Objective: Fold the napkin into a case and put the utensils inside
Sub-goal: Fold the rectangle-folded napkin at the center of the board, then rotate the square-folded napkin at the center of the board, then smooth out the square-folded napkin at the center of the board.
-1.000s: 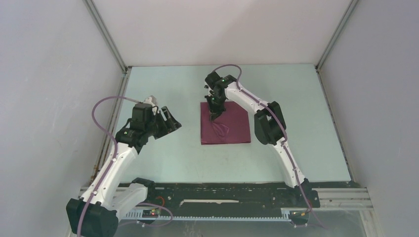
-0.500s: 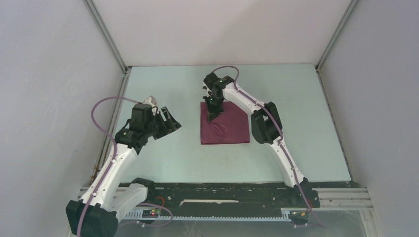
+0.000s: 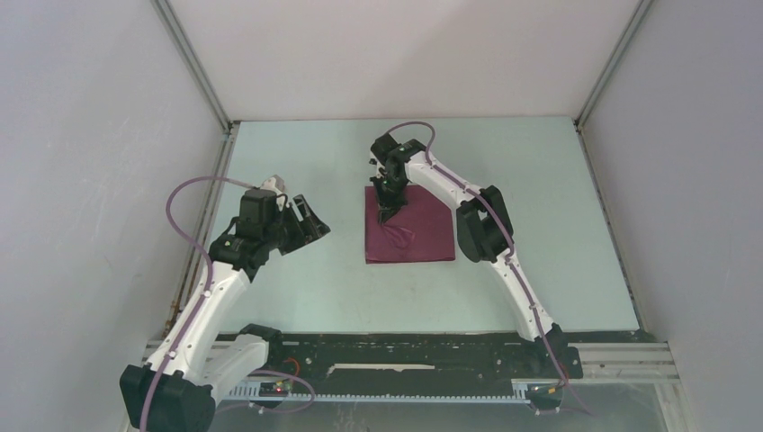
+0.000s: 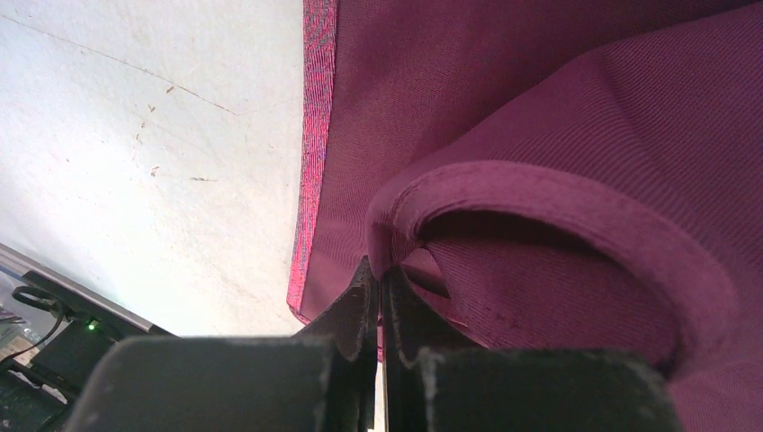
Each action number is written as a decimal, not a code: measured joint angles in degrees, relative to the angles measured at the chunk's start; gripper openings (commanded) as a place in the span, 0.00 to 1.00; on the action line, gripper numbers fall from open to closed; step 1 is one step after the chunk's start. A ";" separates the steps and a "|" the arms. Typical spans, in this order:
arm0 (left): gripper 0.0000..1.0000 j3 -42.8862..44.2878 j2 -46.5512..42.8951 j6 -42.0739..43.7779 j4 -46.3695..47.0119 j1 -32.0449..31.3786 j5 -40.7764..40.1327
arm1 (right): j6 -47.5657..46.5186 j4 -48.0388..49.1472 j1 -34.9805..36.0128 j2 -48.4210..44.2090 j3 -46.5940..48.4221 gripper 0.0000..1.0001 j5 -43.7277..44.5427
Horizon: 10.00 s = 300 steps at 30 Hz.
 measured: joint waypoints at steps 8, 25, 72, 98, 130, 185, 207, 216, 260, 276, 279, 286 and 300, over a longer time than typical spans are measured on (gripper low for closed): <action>0.75 0.00 0.00 -0.02 -0.02 0.00 0.00 | 0.04 -0.13 0.09 0.57 0.83 0.00 -0.57; 0.75 0.00 0.00 -0.02 -0.02 0.00 -0.02 | 0.66 -0.11 0.61 0.74 1.40 0.00 -1.40; 0.81 0.00 1.20 -0.02 0.28 0.00 0.00 | 2.89 3.58 1.07 0.42 1.44 0.49 -5.05; 0.73 -4.68 20.74 -6.60 15.96 -6.34 11.34 | 2.89 25.88 -20.26 -50.71 -76.06 0.71 -9.62; 0.83 -3.34 7.89 -7.89 11.65 -12.31 1.64 | 29.16 70.84 -10.49 -33.29 -72.67 0.82 -18.95; 0.85 1.86 0.76 -4.90 5.18 -12.15 -4.87 | 23.74 52.37 -18.64 -50.62 -88.74 0.57 -10.58; 0.85 12.41 21.22 -5.05 10.29 -10.25 2.54 | 6.14 35.78 -32.81 -32.33 -61.46 0.09 -10.62; 0.83 29.14 44.06 -5.01 13.05 -6.16 8.66 | -2.29 21.27 -35.26 -14.58 -23.17 0.75 1.20; 0.71 2.99 50.66 -21.94 39.30 -10.14 16.72 | 13.68 36.17 -34.99 -59.82 -88.83 0.75 -10.43; 0.64 -10.45 35.28 -27.47 42.77 -14.56 10.01 | 22.38 41.44 -34.88 -58.25 -91.21 0.73 -12.81; 0.58 -9.38 37.44 -28.24 43.52 -14.56 10.14 | 23.78 42.51 -34.32 -57.44 -91.21 0.73 -12.74; 0.51 -8.85 40.83 -30.60 47.43 -14.56 11.72 | 26.80 43.91 -34.10 -56.04 -91.49 0.73 -12.87; 0.24 -11.45 42.14 -32.92 54.29 -14.56 13.55 | 34.84 45.38 -31.63 -56.57 -93.88 0.68 -10.27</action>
